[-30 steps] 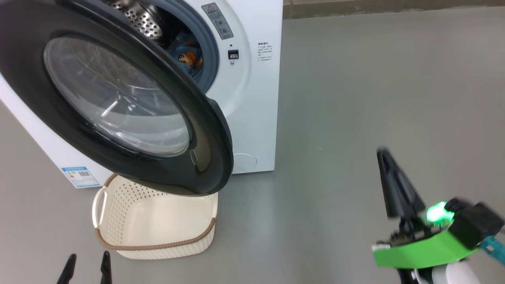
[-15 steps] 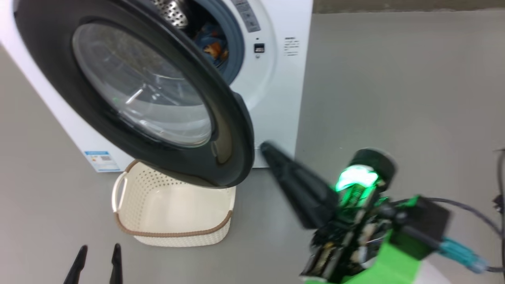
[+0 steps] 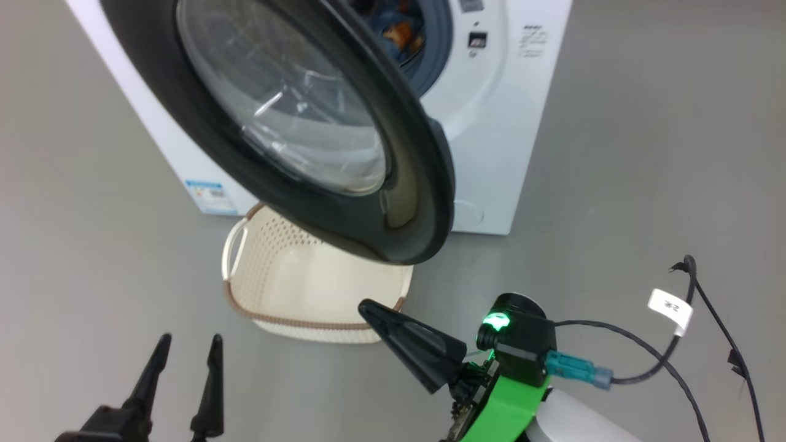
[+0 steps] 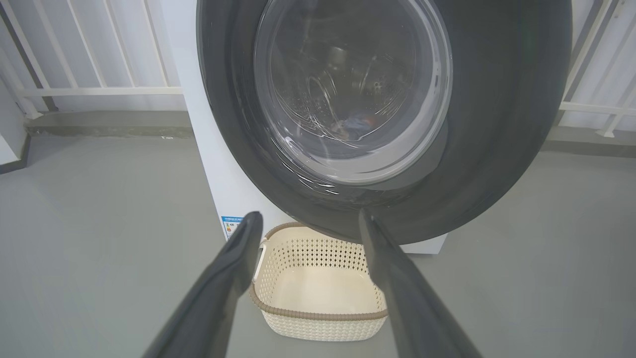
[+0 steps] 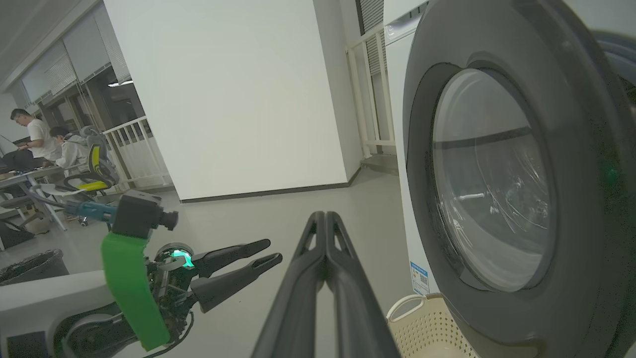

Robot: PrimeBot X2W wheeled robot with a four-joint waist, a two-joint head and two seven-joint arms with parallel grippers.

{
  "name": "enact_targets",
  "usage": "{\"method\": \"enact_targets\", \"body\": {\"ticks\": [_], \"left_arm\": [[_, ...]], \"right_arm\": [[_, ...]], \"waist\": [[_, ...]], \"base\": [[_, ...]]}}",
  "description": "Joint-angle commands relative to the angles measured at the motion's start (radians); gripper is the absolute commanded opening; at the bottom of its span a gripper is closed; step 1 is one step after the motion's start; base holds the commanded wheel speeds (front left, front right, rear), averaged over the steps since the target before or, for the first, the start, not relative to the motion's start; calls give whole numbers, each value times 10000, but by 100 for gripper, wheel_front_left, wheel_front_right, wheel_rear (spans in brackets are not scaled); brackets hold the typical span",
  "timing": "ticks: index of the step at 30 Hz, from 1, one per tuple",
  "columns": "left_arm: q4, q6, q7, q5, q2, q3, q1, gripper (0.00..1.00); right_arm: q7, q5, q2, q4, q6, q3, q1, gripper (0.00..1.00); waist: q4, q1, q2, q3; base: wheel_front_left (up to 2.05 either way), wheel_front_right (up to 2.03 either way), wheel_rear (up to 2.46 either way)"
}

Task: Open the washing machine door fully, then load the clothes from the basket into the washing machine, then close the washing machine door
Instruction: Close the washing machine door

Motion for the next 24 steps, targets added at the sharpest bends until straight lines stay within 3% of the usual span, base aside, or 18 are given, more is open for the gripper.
{"method": "enact_targets", "body": {"ticks": [1, 5, 11, 24], "left_arm": [[-225, -22, -65, -90, 56, 220, -505, 100], [-203, -22, -65, -295, 54, -27, -850, 100], [-94, -23, -65, -577, 52, -381, -1514, 100], [11, -23, -65, -828, 51, -846, -2687, 100]], "right_arm": [[-35, 84, 131, 33, 16, 102, -291, 0], [-42, 52, 122, 944, 16, -76, -536, 0], [-45, -497, 120, 1746, 16, -1120, -1123, 0], [-46, -1171, 327, 2513, 16, -3189, -2860, 0]], "waist": [[504, 0, 0, 575], [850, 0, 0, 1092], [1230, 0, 0, 1812], [1212, 0, 0, 3038]], "base": [[0, 0, 0], [0, 0, 0], [0, 0, 0], [0, 0, 0]]}}
